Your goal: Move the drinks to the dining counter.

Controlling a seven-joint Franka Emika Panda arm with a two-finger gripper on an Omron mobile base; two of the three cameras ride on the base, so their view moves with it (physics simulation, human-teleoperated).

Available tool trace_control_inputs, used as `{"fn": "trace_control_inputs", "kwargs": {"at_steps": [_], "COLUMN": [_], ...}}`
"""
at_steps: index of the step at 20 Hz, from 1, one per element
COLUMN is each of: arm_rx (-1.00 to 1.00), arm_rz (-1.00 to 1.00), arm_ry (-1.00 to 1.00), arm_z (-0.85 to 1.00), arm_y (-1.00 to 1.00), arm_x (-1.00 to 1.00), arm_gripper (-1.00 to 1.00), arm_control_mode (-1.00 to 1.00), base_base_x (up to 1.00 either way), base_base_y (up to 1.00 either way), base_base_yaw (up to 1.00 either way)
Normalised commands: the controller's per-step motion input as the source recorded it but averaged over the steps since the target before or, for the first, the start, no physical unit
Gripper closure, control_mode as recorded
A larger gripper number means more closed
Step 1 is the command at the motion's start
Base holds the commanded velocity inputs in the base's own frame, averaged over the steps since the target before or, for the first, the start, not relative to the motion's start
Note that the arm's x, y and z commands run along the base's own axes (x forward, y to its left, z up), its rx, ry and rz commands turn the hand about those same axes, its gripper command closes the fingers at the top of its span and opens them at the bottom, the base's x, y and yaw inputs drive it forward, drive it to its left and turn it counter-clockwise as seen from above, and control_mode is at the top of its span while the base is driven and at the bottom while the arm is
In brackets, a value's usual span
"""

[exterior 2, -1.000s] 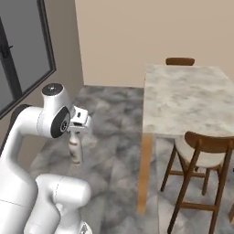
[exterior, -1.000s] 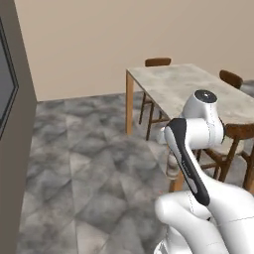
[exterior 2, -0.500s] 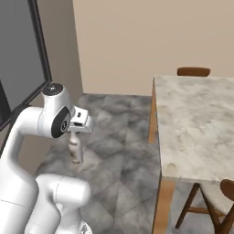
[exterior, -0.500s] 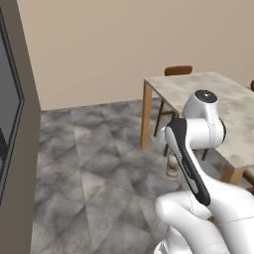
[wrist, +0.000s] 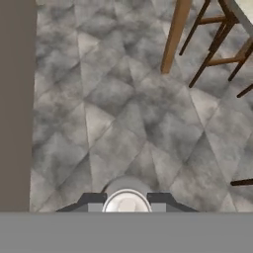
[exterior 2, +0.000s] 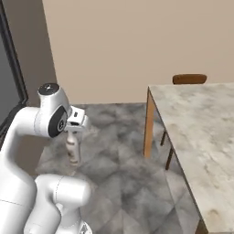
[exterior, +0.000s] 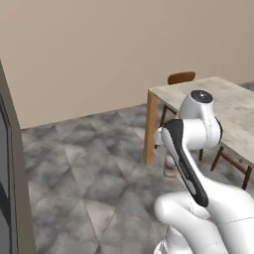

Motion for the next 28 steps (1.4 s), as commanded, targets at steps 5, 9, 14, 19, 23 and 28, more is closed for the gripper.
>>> {"fn": "trace_control_inputs", "kwargs": {"at_steps": [5,9,14,19,23,28], "arm_rx": [0.0,0.0,0.0,0.0,0.0,0.0], "arm_rz": [0.0,0.0,0.0,0.0,0.0,0.0], "arm_ry": [0.0,0.0,0.0,0.0,0.0,0.0], "arm_z": [0.0,0.0,0.0,0.0,0.0,0.0], "arm_y": [0.0,0.0,0.0,0.0,0.0,0.0], "arm_x": [0.0,0.0,0.0,0.0,0.0,0.0], "arm_gripper": [1.0,1.0,1.0,1.0,1.0,1.0], "arm_control_mode": [1.0,1.0,1.0,1.0,1.0,1.0], "base_base_x": [0.85,0.65,0.25,-0.16,-0.04,0.0], "base_base_y": [0.79,0.62,0.44,0.29,0.24,0.12], "base_base_yaw": [-0.62,-0.71,-0.8,-0.87,-0.83,-0.78]}}
